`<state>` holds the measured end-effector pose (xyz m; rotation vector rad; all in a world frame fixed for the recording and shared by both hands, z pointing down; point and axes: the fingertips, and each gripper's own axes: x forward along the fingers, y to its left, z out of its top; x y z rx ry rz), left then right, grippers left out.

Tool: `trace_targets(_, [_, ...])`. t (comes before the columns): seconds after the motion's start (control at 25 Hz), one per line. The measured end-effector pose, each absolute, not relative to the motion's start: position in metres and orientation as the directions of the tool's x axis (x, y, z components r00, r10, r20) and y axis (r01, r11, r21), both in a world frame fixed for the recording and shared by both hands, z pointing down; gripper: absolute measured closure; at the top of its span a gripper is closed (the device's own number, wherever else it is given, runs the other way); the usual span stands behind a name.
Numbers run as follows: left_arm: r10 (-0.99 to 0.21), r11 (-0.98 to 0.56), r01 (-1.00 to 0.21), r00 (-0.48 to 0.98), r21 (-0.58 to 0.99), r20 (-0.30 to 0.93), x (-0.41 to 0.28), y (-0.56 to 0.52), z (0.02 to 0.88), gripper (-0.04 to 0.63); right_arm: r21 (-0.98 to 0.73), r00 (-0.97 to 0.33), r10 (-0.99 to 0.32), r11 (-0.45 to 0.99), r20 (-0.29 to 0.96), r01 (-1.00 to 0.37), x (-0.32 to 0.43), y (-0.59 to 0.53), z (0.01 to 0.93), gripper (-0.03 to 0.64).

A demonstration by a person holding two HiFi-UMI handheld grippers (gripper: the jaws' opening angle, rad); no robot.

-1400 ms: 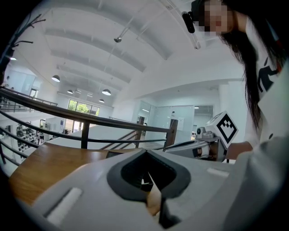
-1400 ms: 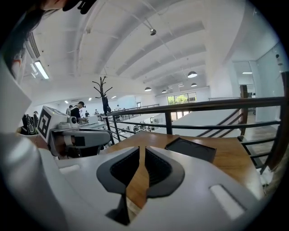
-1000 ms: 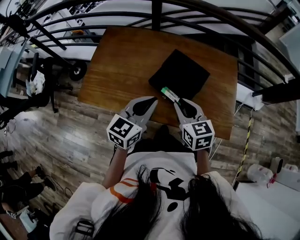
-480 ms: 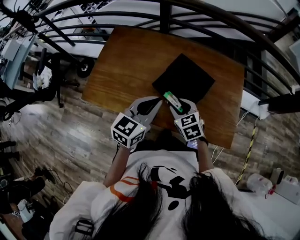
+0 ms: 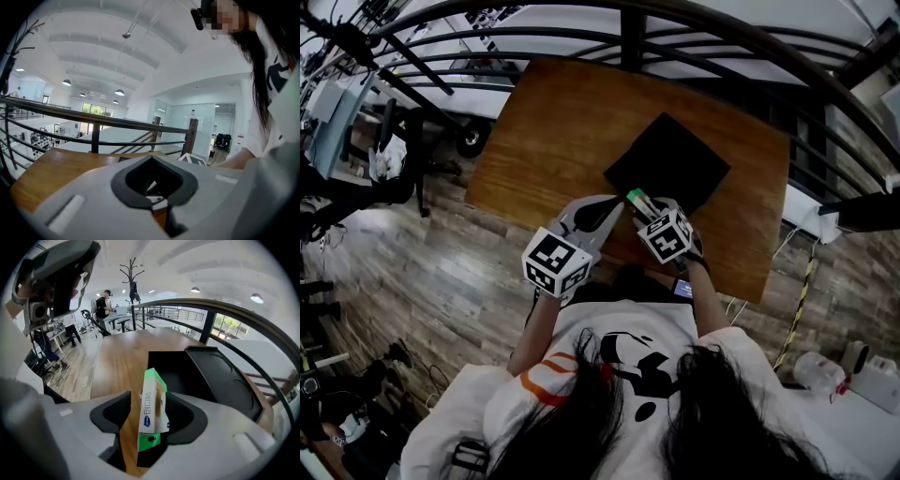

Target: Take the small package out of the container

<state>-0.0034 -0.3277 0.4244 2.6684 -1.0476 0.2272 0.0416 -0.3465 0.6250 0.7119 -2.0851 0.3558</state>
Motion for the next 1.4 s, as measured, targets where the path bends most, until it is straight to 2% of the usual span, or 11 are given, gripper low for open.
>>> trace_targets(0.2, [-0.648, -0.698, -0.691, 0.721, 0.187, 0.243, -0.006, -0.330, 0.425, 0.595, 0.012, -0.422, -0.329, 0.800, 0.845, -0.600, 0.041, -0.348, 0.639, 0.367])
trace_targets(0.24, [-0.650, -0.696, -0.693, 0.719, 0.187, 0.244, -0.007, -0.330, 0.424, 0.595, 0.022, -0.415, -0.340, 0.795, 0.844, -0.606, 0.042, -0.349, 0.639, 0.392])
trace_targets(0.28, [-0.652, -0.694, -0.695, 0.717, 0.187, 0.245, -0.008, -0.331, 0.424, 0.595, 0.031, -0.412, -0.350, 0.791, 0.841, -0.611, 0.043, -0.351, 0.638, 0.447])
trace_targets(0.52, [-0.658, -0.688, -0.701, 0.711, 0.186, 0.248, -0.011, -0.334, 0.426, 0.595, -0.011, -0.432, -0.332, 0.782, 0.838, -0.623, 0.044, -0.352, 0.638, 0.485])
trace_targets(1.2, [-0.651, -0.694, -0.698, 0.714, 0.180, 0.257, -0.020, -0.333, 0.429, 0.595, -0.022, -0.446, -0.367, 0.752, 0.816, -0.659, 0.050, -0.350, 0.626, 0.486])
trace_targets(1.4, [-0.645, -0.701, -0.691, 0.720, 0.178, 0.256, -0.021, -0.330, 0.427, 0.595, -0.019, -0.449, -0.427, 0.707, 0.785, -0.706, 0.057, -0.357, 0.607, 0.497])
